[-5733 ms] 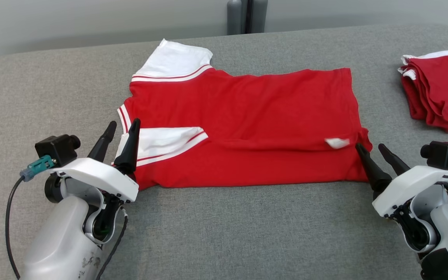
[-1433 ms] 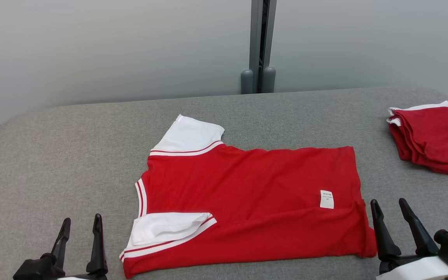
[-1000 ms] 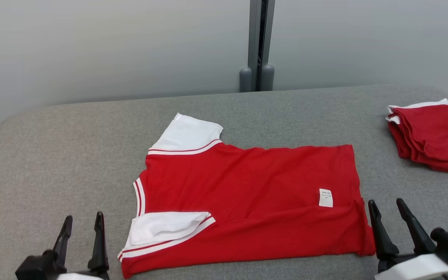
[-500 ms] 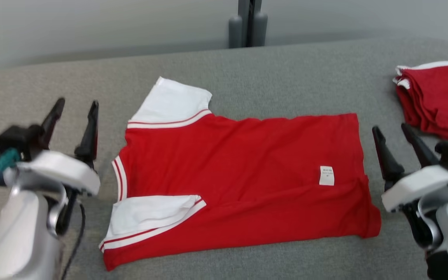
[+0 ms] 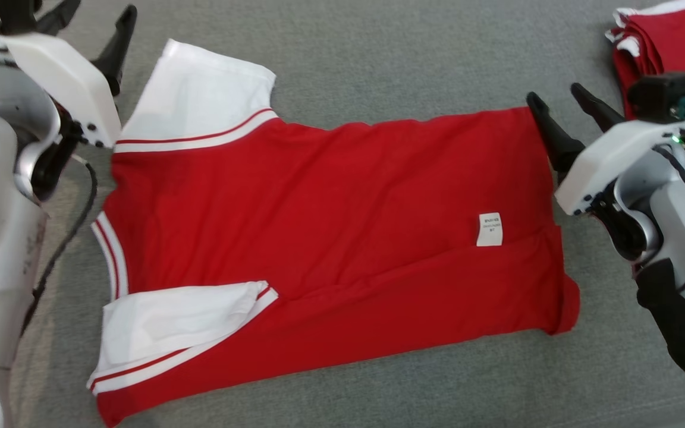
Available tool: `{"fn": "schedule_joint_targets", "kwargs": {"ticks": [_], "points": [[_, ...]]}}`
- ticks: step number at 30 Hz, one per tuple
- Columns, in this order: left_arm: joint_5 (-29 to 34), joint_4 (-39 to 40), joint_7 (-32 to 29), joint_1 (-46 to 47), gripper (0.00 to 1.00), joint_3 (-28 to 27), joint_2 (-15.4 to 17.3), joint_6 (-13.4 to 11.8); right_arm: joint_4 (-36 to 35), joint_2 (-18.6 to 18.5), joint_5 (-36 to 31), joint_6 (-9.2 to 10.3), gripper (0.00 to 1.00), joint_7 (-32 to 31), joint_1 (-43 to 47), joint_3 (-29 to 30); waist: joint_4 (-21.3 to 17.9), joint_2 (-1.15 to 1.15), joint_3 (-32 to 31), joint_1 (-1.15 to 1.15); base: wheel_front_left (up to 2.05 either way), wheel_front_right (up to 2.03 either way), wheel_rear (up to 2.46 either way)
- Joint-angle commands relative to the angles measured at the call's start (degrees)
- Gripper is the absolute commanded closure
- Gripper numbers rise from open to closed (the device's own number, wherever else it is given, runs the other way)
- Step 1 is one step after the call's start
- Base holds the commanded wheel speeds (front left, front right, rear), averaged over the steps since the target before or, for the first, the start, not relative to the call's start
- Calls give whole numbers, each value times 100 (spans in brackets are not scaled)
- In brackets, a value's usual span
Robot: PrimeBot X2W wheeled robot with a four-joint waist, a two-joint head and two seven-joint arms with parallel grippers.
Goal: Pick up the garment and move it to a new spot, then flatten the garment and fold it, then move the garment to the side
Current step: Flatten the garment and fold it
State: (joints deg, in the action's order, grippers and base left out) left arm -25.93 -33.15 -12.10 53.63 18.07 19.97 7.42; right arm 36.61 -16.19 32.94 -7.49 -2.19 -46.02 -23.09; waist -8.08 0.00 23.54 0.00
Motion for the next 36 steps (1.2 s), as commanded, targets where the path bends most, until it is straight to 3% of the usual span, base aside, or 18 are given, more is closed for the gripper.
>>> {"fn": "schedule_joint_targets", "kwargs": {"ticks": [1,11,20,32,33,34,35,36], "points": [[-83,-81,-73,156,0,57,45,5,50,-4,90,-1,0,-65,-117,-69,-186,0,191,0,0,0,0],[-714,-1128,-1106,1145,0,918,424,6,320,183,861,-1,0,-783,-856,-1045,-643,0,463,0,0,0,0],[-1013,-1819,-1414,1552,0,1384,547,6,462,278,1306,-1,0,-816,-1240,-1613,-948,0,675,0,0,0,0],[-1141,-2407,-1503,1719,0,1667,489,7,843,397,1639,-1,0,-913,-1582,-1997,-983,0,795,0,0,0,0],[-1205,-2436,-1521,1703,0,1679,449,7,875,404,1671,-1,5,-906,-1617,-2017,-979,0,812,0,0,0,0],[-1248,-2460,-1533,1713,21,1672,405,7,931,399,1690,-1,52,-929,-1650,-2048,-968,0,831,0,0,0,0],[-1279,-2463,-1513,1732,56,1685,374,8,970,402,1712,-1,100,-936,-1674,-2076,-956,0,843,0,0,0,0],[-1288,-2440,-1451,1749,56,1718,351,7,1000,400,1745,-1,100,-907,-1694,-2079,-934,0,851,0,0,0,0]]}}
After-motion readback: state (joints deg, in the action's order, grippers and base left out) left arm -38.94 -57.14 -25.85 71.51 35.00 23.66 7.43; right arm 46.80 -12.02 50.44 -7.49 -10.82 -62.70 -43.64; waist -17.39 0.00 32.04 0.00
